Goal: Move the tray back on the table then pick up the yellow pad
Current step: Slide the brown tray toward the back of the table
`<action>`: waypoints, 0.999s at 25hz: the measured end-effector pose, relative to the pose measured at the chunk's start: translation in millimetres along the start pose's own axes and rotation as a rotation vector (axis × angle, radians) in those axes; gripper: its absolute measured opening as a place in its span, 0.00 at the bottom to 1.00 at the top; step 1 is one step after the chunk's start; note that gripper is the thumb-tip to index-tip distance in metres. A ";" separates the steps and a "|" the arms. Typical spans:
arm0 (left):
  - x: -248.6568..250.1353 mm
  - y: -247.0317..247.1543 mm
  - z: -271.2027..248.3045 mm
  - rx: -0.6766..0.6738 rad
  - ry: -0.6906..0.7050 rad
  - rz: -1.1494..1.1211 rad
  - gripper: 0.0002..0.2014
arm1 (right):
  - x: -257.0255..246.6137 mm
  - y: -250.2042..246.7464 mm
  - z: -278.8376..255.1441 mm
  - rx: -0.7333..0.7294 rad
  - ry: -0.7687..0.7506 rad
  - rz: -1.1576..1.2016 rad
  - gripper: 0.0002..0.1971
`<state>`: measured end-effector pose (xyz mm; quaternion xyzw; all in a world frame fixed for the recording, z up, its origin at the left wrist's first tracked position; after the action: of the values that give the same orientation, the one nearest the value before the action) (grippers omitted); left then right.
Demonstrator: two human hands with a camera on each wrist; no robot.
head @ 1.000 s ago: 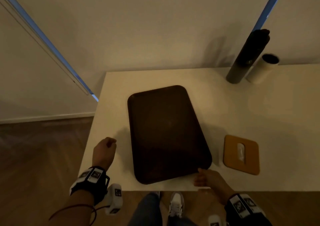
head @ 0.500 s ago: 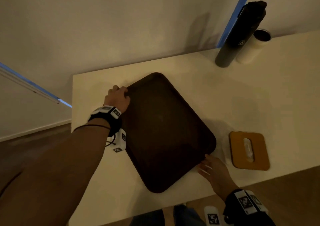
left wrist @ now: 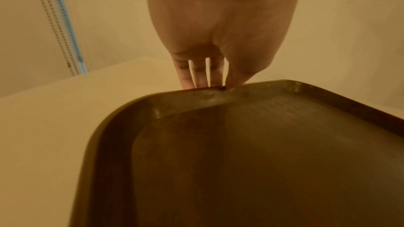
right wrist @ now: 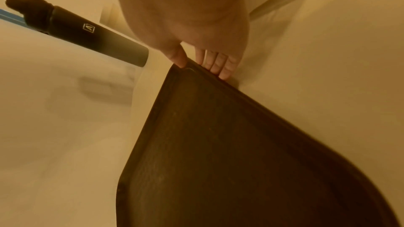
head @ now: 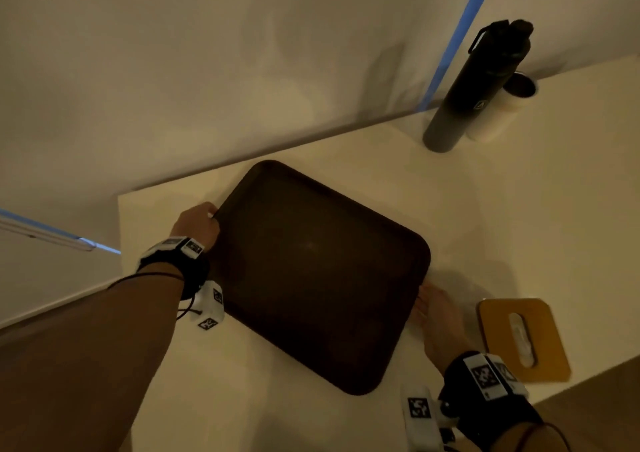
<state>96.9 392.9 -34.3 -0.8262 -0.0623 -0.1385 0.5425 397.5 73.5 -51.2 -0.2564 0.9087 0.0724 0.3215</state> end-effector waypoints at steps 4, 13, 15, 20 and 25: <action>-12.9 -0.6 2.0 0.051 -0.040 -0.049 0.16 | -37.7 28.7 26.4 -0.001 -0.094 -0.139 0.18; -15.1 6.6 -18.5 0.164 -0.216 -0.320 0.14 | -132.3 88.5 84.5 0.024 -0.275 -0.386 0.18; -9.3 12.7 -24.1 0.175 -0.249 -0.401 0.15 | -149.1 99.4 93.8 0.024 -0.292 -0.409 0.17; 7.4 26.7 -32.1 0.158 -0.289 -0.531 0.13 | -184.1 128.5 103.3 0.036 -0.452 -0.552 0.19; 17.3 30.3 -36.3 0.181 -0.336 -0.552 0.10 | -204.0 150.8 113.6 0.049 -0.482 -0.600 0.18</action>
<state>115.3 346.6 -42.3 -0.7378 -0.3845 -0.1360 0.5378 517.3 322.1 -18.4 -0.4789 0.6931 0.0118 0.5387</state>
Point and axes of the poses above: each hand's wrist, its own z-axis towards the middle knuckle, its own y-axis out of the palm, x = y × z, the point moved 3 cm from there along z, towards the middle knuckle
